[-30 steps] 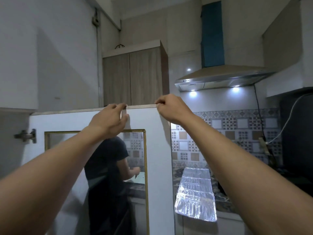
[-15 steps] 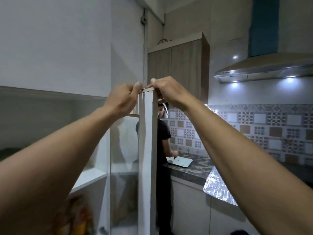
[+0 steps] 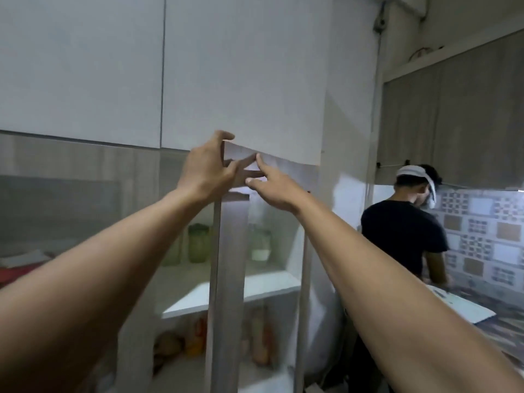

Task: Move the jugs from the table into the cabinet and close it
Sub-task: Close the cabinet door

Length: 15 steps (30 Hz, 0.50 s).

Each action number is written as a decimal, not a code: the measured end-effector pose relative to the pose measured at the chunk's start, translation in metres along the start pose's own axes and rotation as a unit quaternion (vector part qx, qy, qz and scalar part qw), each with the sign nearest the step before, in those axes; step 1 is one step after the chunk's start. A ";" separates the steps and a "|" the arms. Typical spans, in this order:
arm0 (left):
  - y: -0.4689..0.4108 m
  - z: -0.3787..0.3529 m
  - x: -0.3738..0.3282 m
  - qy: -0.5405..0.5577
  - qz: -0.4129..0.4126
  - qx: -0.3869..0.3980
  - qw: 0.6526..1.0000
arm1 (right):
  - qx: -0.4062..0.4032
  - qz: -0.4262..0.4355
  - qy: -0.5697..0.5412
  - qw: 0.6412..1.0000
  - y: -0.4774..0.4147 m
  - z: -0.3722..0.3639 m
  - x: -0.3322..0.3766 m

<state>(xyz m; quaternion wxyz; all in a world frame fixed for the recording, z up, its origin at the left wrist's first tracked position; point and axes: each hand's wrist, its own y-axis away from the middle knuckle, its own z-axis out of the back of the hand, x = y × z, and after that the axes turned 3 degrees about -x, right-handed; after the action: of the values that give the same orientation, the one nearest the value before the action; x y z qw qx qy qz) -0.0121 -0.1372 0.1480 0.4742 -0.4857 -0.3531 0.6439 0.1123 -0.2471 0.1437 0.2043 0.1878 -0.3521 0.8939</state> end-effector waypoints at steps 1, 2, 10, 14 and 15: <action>-0.001 0.003 0.018 -0.030 -0.004 -0.003 1.000 | 0.011 0.005 0.002 1.000 -0.010 -0.015 0.000; -0.002 0.004 0.034 -0.059 -0.009 -0.002 0.998 | 0.014 0.011 0.000 1.000 -0.020 -0.028 -0.001; -0.018 -0.025 0.118 -0.402 -0.054 0.026 0.914 | 0.001 0.039 0.088 0.995 -0.110 -0.094 -0.039; -0.027 -0.063 0.154 -0.471 -0.012 0.064 0.880 | 0.000 0.045 0.124 0.991 -0.149 -0.111 -0.076; -0.030 -0.072 0.164 -0.469 0.002 0.068 0.880 | -0.004 0.052 0.135 0.990 -0.157 -0.115 -0.083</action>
<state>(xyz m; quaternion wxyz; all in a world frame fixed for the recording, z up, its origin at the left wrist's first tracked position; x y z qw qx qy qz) 0.0522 0.0275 0.1074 0.2839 -0.0935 -0.4887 0.8196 0.2388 -0.0806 0.1123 0.2039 0.0466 -0.3340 0.9191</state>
